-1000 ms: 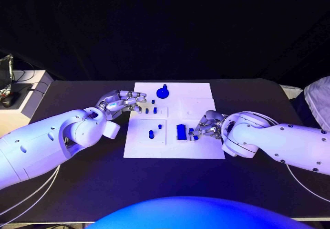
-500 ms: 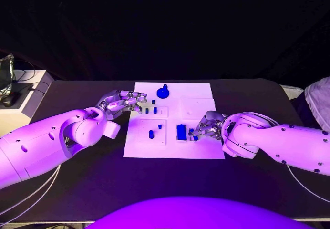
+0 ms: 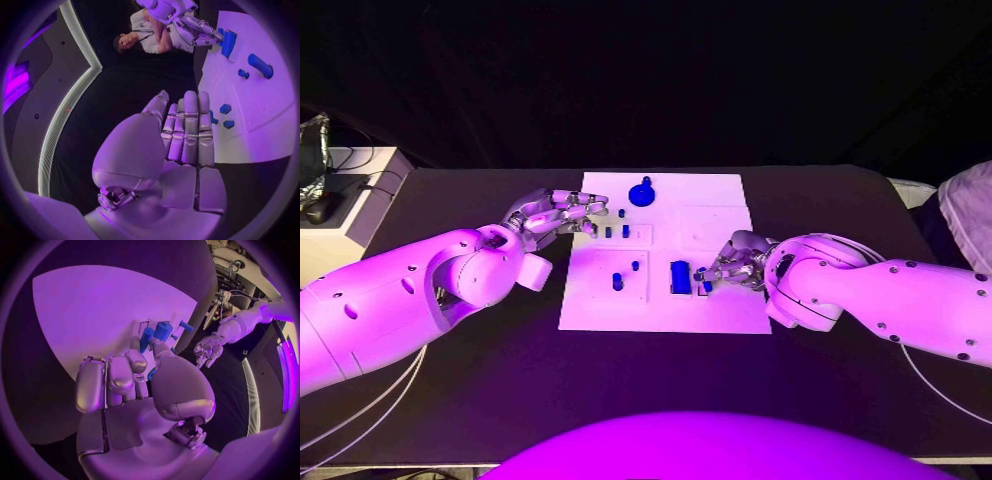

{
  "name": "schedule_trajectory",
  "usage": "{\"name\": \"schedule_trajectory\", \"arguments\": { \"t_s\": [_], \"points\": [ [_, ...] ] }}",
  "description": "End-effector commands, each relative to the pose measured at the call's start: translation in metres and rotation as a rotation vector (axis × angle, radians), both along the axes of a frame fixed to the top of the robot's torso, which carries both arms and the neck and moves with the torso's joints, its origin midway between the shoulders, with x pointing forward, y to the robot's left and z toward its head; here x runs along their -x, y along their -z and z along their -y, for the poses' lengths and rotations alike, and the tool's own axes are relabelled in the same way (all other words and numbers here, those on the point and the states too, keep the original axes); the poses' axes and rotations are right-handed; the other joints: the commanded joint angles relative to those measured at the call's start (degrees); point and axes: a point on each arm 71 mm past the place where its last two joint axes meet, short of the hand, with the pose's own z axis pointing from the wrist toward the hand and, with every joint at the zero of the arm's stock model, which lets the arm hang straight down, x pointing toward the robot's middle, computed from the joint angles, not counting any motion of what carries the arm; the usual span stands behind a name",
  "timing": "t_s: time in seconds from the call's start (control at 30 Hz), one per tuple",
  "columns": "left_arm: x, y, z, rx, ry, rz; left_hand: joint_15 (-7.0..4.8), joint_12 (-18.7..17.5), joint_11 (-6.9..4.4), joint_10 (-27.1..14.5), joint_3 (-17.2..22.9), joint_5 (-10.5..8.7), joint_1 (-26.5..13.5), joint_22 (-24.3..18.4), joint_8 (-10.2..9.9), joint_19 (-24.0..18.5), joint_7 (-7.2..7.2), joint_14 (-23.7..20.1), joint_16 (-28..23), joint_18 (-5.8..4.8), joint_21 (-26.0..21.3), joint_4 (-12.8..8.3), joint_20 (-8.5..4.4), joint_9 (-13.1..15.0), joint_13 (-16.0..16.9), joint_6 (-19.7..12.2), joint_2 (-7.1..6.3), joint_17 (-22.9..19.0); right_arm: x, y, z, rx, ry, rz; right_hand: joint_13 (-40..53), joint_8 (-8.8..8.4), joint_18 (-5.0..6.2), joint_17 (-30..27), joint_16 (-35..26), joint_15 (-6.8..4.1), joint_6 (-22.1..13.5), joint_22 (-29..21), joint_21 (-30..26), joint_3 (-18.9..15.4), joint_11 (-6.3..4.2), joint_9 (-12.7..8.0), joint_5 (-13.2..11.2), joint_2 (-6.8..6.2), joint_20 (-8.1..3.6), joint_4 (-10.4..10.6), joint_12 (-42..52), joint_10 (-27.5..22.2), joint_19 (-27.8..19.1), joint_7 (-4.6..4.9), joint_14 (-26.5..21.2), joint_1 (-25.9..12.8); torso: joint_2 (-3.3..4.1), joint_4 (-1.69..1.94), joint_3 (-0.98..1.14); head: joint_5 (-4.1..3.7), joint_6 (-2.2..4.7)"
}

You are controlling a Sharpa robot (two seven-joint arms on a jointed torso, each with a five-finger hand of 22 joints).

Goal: Assemble the parts on the task board

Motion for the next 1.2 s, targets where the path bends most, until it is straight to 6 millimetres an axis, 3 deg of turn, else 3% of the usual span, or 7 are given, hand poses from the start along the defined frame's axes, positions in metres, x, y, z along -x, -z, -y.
{"name": "schedule_trajectory", "arguments": {
  "t_s": [0.03,0.27,0.4,0.67,0.87,1.0,1.2],
  "points": [
    [0.0007,-0.0007,0.0022,0.010,0.018,0.002,0.13,0.0,0.05,-0.2,0.0,0.37,-0.2,0.1,0.2,0.5,0.04,0.1,-0.2,-0.19,-0.3,0.3,0.04,0.1,0.0,-0.2,0.39,-0.1,0.0008,-0.0005,-0.0034,-0.016,-0.014,0.006,0.0,0.22,-0.19,0.0,0.4,-0.33,0.0,10.4,0.3,-0.3,-0.14,-0.1,0.2,-0.15,-0.36,0.6,-0.3,0.0,2.4,0.36,0.2,-0.9,-0.01,-0.06,-0.02,0.04,0.01],
    [0.0008,-0.0007,0.0021,0.009,0.019,0.002,0.13,0.0,0.05,-0.2,0.0,0.37,-0.2,0.1,0.2,0.5,0.04,0.1,-0.2,-0.19,-0.3,0.3,0.04,0.1,0.0,-0.2,0.39,-0.1,0.0014,-0.0002,-0.0047,-0.018,-0.024,-0.003,0.1,0.37,-0.17,-0.1,0.2,-0.28,0.0,10.4,0.3,-1.4,-0.08,-0.1,-0.2,-0.80,-0.30,1.2,-0.3,0.0,2.4,0.43,0.1,-1.6,-0.03,-0.03,-0.04,0.05,0.01],
    [0.0008,-0.0007,0.0020,0.009,0.018,0.002,0.13,0.0,0.05,-0.2,0.0,0.37,-0.2,0.1,0.2,0.5,0.04,0.1,-0.2,-0.19,-0.3,0.3,0.04,0.1,0.0,-0.2,0.39,-0.1,0.0016,0.0002,-0.0046,-0.015,-0.028,-0.008,0.2,0.52,-0.14,-0.1,0.1,-0.24,-0.1,10.3,0.1,-3.4,-0.05,-0.2,0.7,-0.51,-0.26,1.3,-0.4,-0.1,2.4,0.46,0.1,-1.4,-0.04,-0.04,-0.03,0.04,0.01],
    [0.0008,-0.0008,0.0019,0.008,0.018,0.002,0.13,0.0,0.05,-0.2,0.0,0.37,-0.2,0.1,0.2,0.5,0.04,0.1,-0.2,-0.19,-0.3,0.3,0.04,0.1,0.0,-0.2,0.39,-0.1,0.0007,0.0008,-0.0023,-0.006,-0.023,-0.009,0.2,0.61,-0.11,-0.2,0.1,-0.23,-0.2,10.3,0.0,-5.2,0.01,-0.3,0.1,-0.01,-0.24,1.6,-0.6,-0.1,2.4,0.54,0.1,-1.3,-0.07,-0.04,-0.02,-0.11,0.01],
    [0.0008,-0.0007,0.0017,0.008,0.018,0.002,0.15,0.1,0.07,-0.2,-0.1,0.34,-0.1,0.2,0.2,0.6,0.08,0.1,-0.2,-0.18,-0.5,0.4,0.05,0.1,0.0,-0.3,0.39,-0.1,0.0001,0.0012,-0.0003,0.003,-0.020,-0.010,0.2,0.65,-0.10,-0.3,0.0,-0.20,-0.2,10.3,-0.1,-6.0,0.04,-0.3,-0.8,-0.25,-0.22,2.1,-0.7,-0.1,2.3,0.57,0.1,-1.8,-0.02,-0.02,0.00,-0.11,0.01],
    [0.0009,-0.0008,0.0018,0.008,0.018,0.002,0.15,0.1,0.07,-0.2,-0.1,0.34,-0.1,0.2,0.2,0.6,0.08,0.1,-0.2,-0.18,-0.5,0.4,0.05,0.1,0.0,-0.3,0.39,-0.1,0.0002,0.0014,0.0000,0.007,-0.021,-0.012,0.2,0.76,-0.09,-0.3,0.0,-0.20,-0.2,10.3,-0.1,-6.6,0.04,-0.3,-2.8,-0.53,-0.21,2.8,-0.7,-0.1,2.4,0.55,0.1,-2.2,-0.03,-0.02,0.00,-0.12,0.01],
    [0.0009,-0.0008,0.0018,0.008,0.018,0.002,0.15,0.1,0.07,-0.2,-0.1,0.34,-0.1,0.2,0.2,0.6,0.08,0.1,-0.2,-0.18,-0.5,0.4,0.05,0.1,0.0,-0.3,0.39,-0.1,0.0000,0.0016,0.0007,0.010,-0.020,-0.013,0.2,0.77,-0.09,-0.3,0.0,-0.20,-0.2,10.3,-0.1,-6.6,0.05,-0.3,-3.0,-0.58,-0.21,2.9,-0.7,-0.1,2.4,0.56,0.1,-2.2,-0.03,-0.02,-0.03,-0.13,0.01]
  ]
}}
